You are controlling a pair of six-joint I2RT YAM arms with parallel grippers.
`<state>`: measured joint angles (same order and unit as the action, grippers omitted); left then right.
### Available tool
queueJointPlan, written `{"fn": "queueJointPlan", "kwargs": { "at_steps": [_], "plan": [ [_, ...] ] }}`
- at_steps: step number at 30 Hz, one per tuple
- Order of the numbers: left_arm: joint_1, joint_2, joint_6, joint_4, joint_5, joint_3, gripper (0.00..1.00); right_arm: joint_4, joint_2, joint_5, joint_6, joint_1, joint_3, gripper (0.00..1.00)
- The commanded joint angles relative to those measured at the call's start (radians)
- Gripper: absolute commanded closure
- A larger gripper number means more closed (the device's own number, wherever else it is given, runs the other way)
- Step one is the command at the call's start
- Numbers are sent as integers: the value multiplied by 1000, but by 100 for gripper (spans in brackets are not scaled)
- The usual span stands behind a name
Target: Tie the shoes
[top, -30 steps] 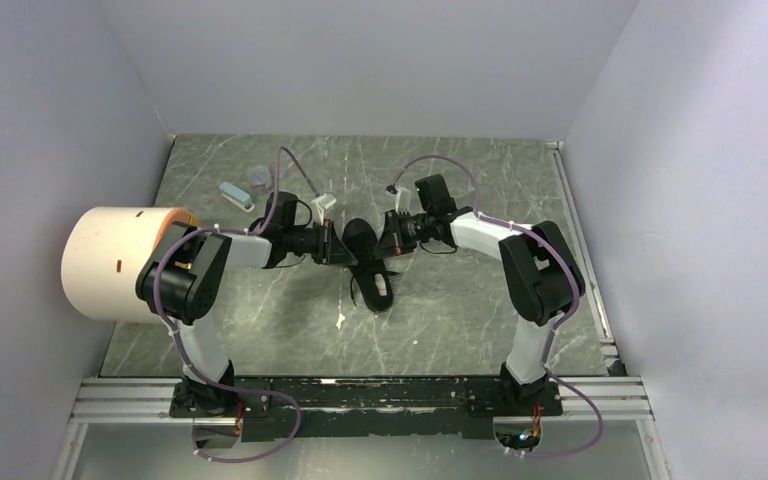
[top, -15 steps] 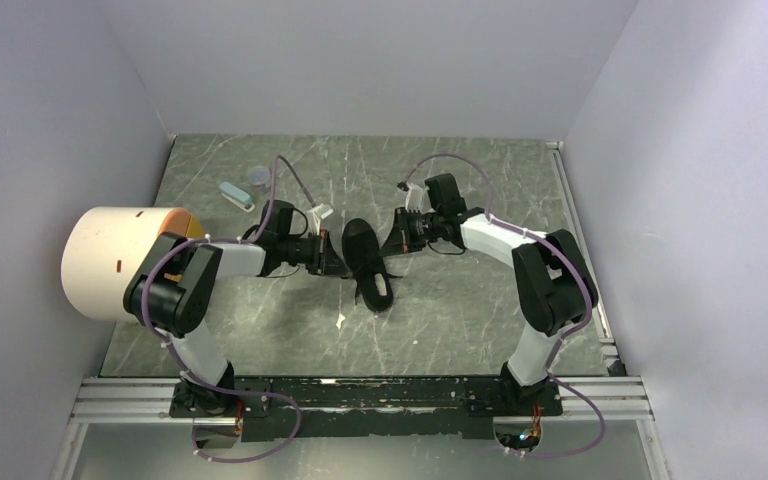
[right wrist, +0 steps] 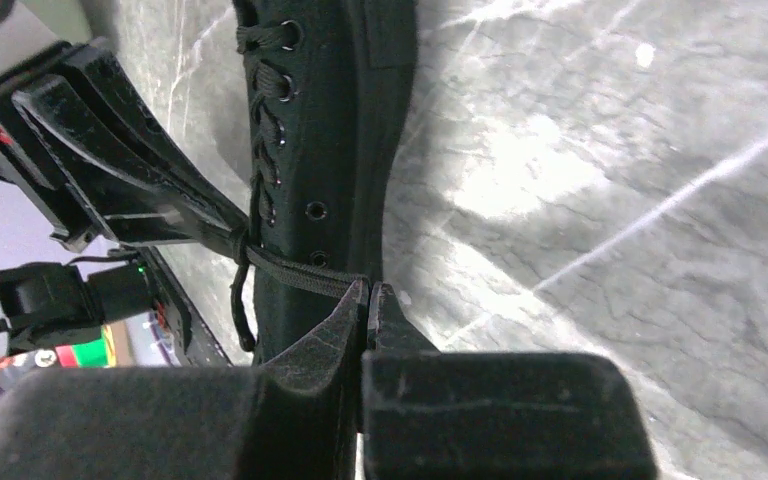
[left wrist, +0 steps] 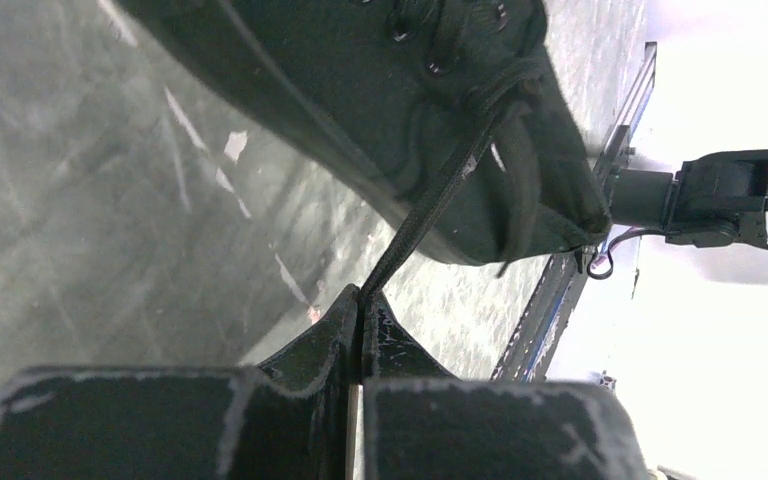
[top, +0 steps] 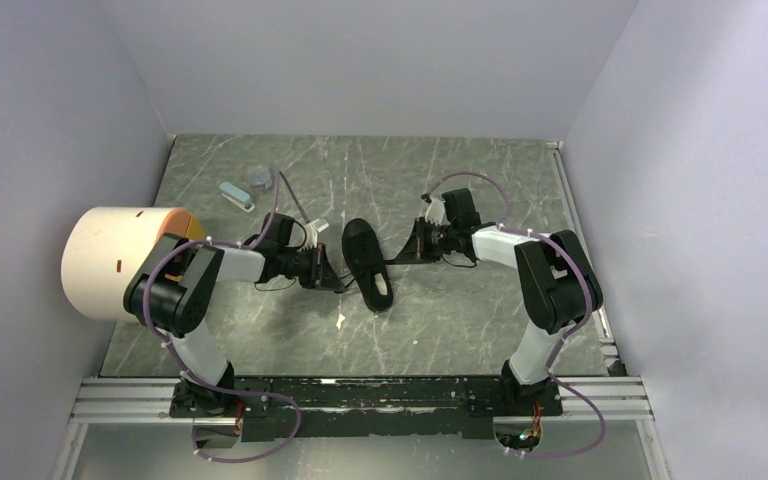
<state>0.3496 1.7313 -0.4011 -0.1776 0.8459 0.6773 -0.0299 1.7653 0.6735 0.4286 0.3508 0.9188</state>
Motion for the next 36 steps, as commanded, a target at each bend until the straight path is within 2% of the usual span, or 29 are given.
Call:
{"fn": "queueJointPlan", "kwargs": {
  "at_steps": [1,26,36],
  "plan": [
    [2,0,-25,34,-41,-43,95,109,-38,1,74,-52,-52,100],
    [2,-42,-14,120,-260,-104,95,314,-2,26,206,-162,-191,100],
    [5,-71,41,188,-305,-39,95,232,-26,29,130,-149,-141,100]
  ]
}}
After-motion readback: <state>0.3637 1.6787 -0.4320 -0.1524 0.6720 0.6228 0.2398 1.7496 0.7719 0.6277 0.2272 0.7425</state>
